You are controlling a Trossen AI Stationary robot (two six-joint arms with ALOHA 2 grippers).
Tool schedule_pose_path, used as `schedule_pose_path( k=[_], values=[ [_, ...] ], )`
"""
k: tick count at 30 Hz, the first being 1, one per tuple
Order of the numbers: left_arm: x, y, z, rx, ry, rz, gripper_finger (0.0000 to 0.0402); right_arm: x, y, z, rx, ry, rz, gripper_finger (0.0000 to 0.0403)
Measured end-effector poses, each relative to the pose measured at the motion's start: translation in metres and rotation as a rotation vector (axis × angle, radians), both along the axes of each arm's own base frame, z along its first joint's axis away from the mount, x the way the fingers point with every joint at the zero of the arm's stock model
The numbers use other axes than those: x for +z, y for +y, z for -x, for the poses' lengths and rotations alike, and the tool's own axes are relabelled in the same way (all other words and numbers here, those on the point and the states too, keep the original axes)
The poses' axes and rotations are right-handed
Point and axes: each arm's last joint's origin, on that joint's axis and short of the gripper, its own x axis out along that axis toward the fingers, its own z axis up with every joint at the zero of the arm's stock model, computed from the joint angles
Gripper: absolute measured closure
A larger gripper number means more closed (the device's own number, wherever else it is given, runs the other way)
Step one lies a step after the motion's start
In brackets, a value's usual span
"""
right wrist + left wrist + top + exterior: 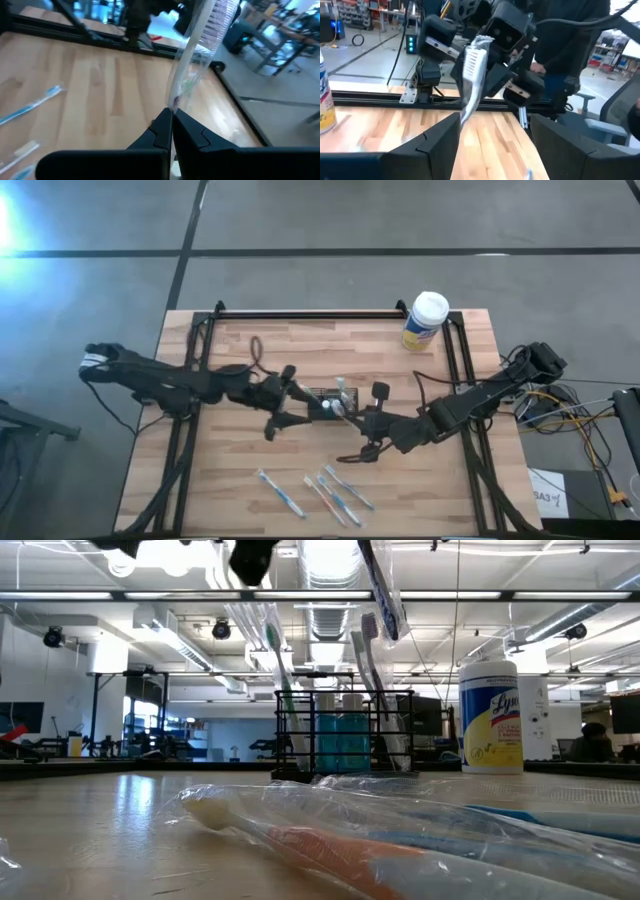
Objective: Pick & Place toothbrushing station
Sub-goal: Put the purple toothbrush into the black organizer
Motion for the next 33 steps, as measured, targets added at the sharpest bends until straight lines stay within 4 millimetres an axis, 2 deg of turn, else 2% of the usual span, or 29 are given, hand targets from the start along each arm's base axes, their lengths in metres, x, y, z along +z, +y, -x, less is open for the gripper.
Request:
schedule_pose_path(
  k=[4, 11, 18, 25, 29, 33],
  values=[
    [0.003, -0.003, -0.023, 0.0, 0.046, -0.018, 0.0154, 0.002, -0.002, -0.001, -0.051, -0.024, 0.04, 0.0394],
    [0.011, -0.005, -0.049, 0.082, 0.024, -0.034, 0.0155, 0.002, -0.002, 0.0, -0.078, -0.039, 0.048, 0.0394],
    [0.013, -0.007, -0.061, 0.148, 0.013, -0.036, 0.0156, -0.004, -0.004, 0.001, -0.108, -0.032, 0.065, 0.0394],
    [0.004, -0.007, -0.069, 0.258, 0.029, -0.038, 0.016, -0.006, -0.004, 0.002, -0.136, -0.044, 0.063, 0.0394],
    [0.004, -0.008, -0.071, 0.267, 0.022, -0.043, 0.0193, -0.002, -0.004, 0.001, -0.135, -0.068, 0.052, 0.0394],
    [0.009, -0.015, -0.067, 0.249, -0.009, -0.083, 0.0266, -0.001, -0.003, 0.0, -0.129, -0.081, 0.047, 0.0394]
  ],
)
